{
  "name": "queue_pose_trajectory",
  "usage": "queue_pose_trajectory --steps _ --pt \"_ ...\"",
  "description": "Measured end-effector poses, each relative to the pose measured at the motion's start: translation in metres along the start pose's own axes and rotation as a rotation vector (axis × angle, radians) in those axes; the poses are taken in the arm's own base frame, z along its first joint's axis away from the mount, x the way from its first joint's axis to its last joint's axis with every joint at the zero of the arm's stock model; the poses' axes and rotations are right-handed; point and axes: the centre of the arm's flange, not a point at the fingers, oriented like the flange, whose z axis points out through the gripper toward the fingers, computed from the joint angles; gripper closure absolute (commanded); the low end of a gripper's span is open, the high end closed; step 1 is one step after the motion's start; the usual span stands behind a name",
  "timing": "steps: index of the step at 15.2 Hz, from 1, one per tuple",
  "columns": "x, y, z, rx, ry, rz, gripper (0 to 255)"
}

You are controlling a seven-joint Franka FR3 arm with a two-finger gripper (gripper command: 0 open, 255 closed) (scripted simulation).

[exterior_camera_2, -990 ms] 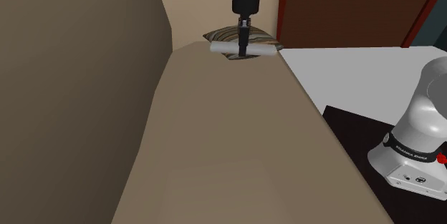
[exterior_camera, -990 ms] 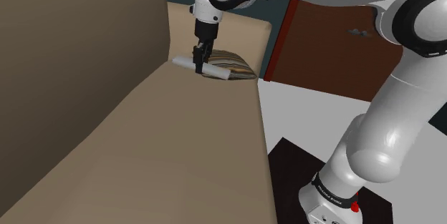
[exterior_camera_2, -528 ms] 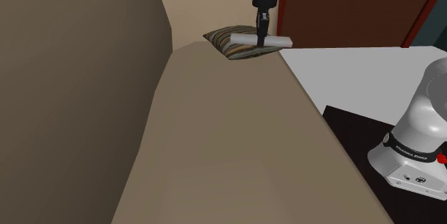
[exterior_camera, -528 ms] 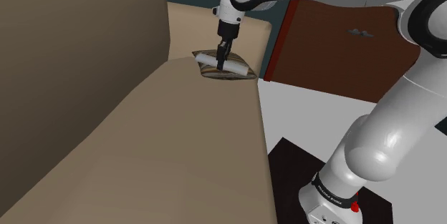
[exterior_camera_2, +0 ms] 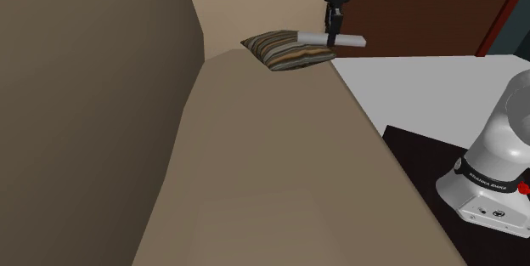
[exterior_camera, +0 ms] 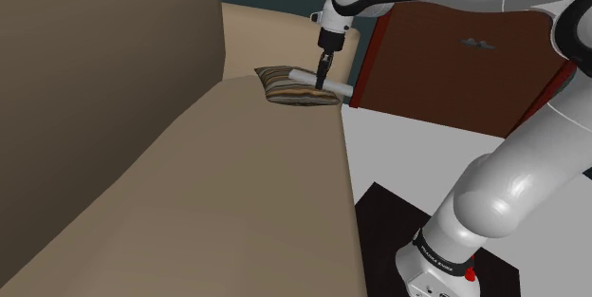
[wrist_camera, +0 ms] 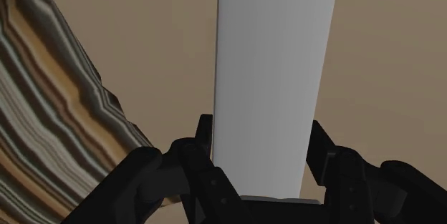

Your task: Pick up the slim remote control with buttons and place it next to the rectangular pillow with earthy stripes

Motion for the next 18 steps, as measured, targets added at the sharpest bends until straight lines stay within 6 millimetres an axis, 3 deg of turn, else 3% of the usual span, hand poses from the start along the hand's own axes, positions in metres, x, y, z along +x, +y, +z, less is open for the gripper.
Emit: queue_pose_trajectory --steps 7,18 --pt "-0.059 0.064 0.003 0.000 0.000 0.000 255" --pt "-0.066 0.071 0.056 0.001 0.000 -0.001 255"
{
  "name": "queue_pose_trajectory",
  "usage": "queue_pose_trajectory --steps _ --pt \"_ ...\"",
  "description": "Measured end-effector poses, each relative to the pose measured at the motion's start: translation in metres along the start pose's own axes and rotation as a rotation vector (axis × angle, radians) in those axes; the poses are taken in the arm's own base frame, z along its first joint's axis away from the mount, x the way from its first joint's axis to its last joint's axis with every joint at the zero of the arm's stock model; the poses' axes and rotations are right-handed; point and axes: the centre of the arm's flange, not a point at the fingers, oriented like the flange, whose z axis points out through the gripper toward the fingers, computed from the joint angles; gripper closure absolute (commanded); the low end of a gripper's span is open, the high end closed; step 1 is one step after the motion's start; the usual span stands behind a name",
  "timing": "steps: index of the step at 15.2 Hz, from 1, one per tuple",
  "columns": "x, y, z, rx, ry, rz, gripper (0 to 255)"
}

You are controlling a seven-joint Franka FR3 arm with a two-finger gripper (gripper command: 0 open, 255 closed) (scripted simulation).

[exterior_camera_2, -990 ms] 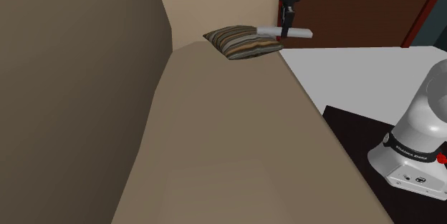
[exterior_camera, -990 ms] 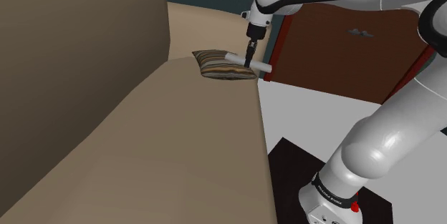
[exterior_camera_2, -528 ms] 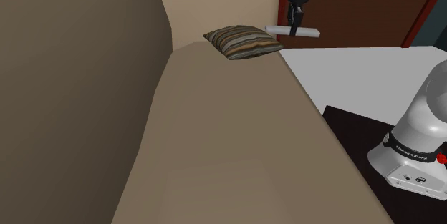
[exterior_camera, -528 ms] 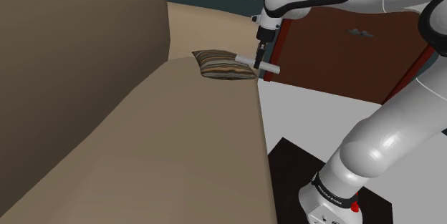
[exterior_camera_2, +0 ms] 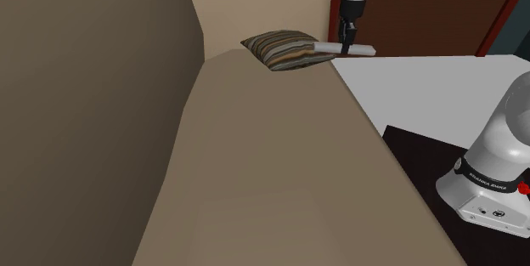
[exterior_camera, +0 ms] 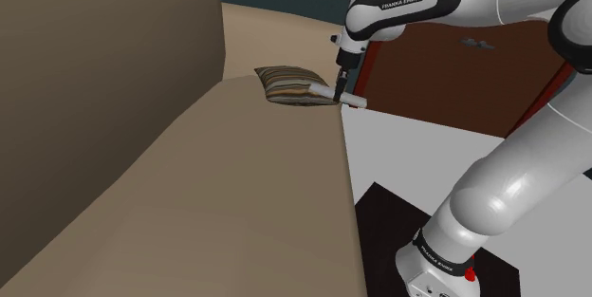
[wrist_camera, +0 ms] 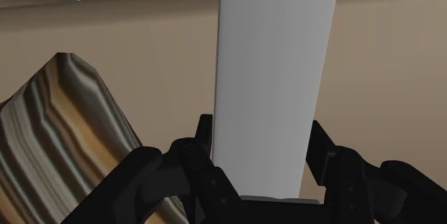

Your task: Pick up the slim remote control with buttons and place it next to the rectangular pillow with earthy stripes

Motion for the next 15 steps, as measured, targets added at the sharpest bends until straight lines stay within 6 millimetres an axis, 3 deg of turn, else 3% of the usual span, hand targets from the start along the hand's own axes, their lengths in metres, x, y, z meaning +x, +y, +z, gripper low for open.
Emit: queue_pose_trajectory --steps 15 --pt "0.000 -0.002 0.080 0.000 0.000 0.000 255"
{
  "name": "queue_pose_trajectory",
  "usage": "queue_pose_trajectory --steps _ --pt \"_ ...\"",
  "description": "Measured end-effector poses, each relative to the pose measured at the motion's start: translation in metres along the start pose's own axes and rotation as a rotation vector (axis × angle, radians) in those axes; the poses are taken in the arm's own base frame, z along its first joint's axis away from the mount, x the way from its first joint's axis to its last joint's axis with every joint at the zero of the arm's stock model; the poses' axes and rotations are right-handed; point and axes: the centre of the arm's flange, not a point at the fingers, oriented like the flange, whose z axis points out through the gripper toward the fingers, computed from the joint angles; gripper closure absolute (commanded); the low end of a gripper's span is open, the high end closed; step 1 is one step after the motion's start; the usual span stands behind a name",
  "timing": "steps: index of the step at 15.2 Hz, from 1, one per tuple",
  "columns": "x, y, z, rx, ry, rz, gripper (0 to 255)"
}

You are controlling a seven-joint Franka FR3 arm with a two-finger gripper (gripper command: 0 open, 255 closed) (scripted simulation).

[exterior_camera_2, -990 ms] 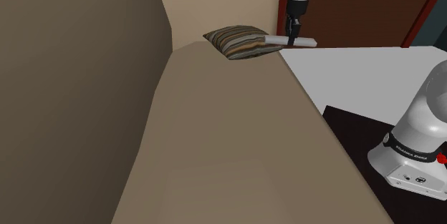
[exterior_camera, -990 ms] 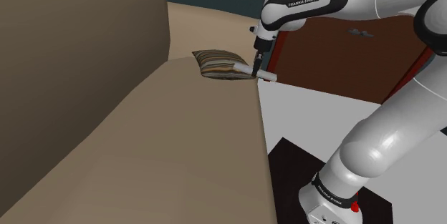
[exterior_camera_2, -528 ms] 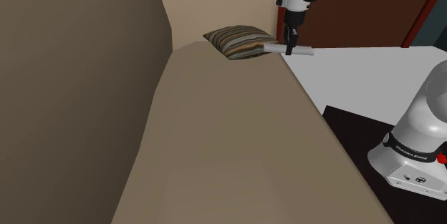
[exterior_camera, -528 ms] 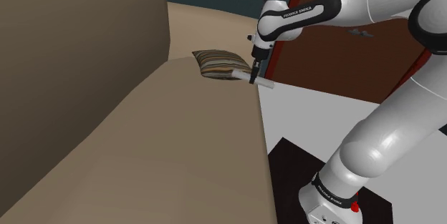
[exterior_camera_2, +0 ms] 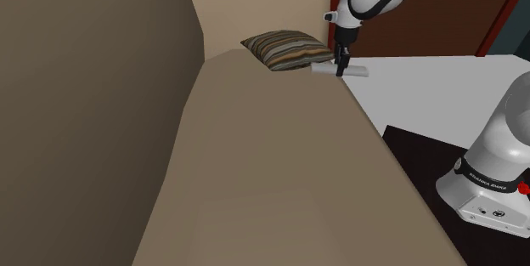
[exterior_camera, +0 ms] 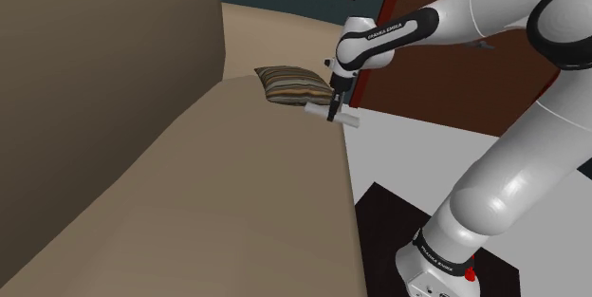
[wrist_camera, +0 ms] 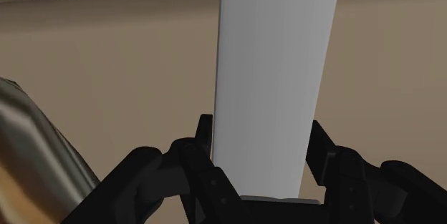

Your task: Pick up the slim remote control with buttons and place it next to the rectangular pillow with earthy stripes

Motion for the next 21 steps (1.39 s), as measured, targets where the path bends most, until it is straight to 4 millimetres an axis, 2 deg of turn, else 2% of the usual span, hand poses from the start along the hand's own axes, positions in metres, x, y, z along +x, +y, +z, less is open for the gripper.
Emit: queue_pose_trajectory --steps 7,13,14,20,21 --pt "-0.001 -0.001 0.035 0.000 0.000 0.000 255" --pt "-0.001 -0.001 0.038 0.000 0.000 0.000 255" --pt "-0.001 -0.001 0.038 0.000 0.000 0.000 0" --pt "-0.001 -0.001 0.038 -0.001 0.001 0.000 0" --pt "-0.001 0.000 0.032 -0.001 0.001 0.000 0"
